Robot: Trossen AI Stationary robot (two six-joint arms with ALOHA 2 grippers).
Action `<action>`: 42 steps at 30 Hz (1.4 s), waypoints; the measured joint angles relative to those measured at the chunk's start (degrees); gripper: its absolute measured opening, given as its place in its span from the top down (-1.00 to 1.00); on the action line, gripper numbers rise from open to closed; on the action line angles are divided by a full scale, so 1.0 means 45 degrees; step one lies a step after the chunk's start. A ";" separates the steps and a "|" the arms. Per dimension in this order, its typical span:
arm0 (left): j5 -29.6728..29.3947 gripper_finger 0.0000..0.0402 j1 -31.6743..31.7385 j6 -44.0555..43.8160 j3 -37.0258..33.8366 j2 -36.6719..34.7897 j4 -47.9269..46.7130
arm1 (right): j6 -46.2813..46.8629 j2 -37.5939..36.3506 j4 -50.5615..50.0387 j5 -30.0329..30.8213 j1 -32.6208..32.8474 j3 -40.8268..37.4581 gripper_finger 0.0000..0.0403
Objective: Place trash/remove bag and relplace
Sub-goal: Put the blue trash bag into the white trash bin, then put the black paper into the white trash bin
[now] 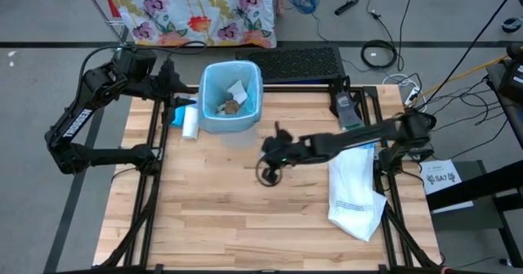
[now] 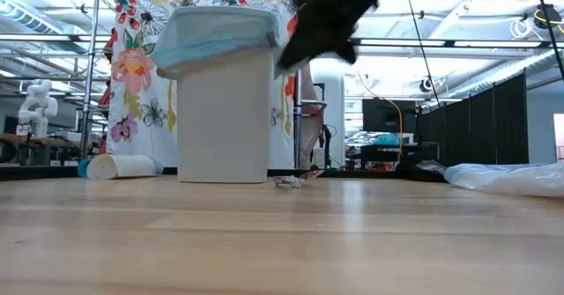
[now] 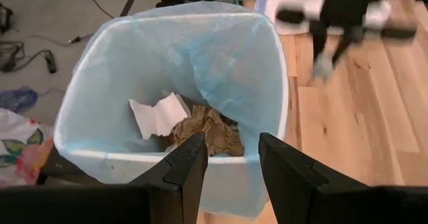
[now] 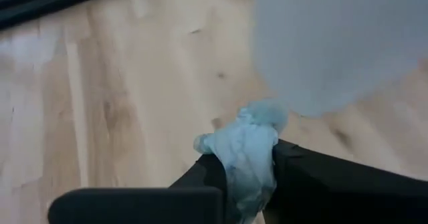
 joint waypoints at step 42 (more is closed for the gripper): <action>0.0049 0.29 0.0005 -0.0158 0.0000 0.0862 0.1537 | -0.3678 0.3372 -0.2699 0.1862 -0.3465 1.1381 -0.22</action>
